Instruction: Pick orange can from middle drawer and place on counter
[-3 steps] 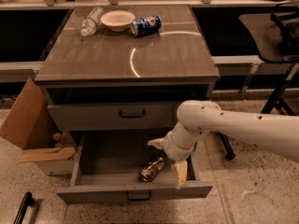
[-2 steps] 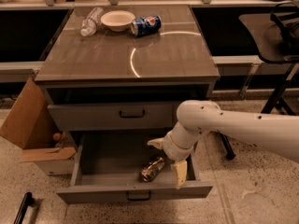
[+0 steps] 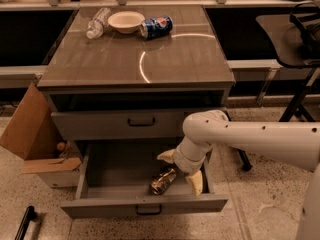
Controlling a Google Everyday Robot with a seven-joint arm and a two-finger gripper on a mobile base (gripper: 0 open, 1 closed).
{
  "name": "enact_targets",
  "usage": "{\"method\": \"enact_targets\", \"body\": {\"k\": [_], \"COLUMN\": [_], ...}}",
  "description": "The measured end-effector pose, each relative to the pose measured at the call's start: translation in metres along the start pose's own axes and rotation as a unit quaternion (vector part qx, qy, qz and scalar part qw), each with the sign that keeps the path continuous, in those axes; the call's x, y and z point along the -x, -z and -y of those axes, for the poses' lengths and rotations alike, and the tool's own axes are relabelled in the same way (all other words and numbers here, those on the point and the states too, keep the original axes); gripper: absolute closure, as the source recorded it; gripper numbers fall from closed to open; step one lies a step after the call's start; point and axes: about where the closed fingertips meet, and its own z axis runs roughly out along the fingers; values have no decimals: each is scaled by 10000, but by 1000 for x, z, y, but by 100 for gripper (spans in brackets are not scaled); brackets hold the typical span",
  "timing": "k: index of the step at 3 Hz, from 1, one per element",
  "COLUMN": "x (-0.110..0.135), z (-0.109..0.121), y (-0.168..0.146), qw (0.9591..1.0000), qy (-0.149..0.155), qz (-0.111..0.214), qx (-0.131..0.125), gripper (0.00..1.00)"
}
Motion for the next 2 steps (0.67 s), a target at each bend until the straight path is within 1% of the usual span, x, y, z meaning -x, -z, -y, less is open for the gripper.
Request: {"method": "enact_targets", "body": {"k": [1,2], "x": [-12,-26], "z": [3,9], "y": [-9,-20], "qw": [9992,9977], "qy": [346,608], "qz": [-138,-155], "qx": [-137,-254], "gripper": [0,0]}}
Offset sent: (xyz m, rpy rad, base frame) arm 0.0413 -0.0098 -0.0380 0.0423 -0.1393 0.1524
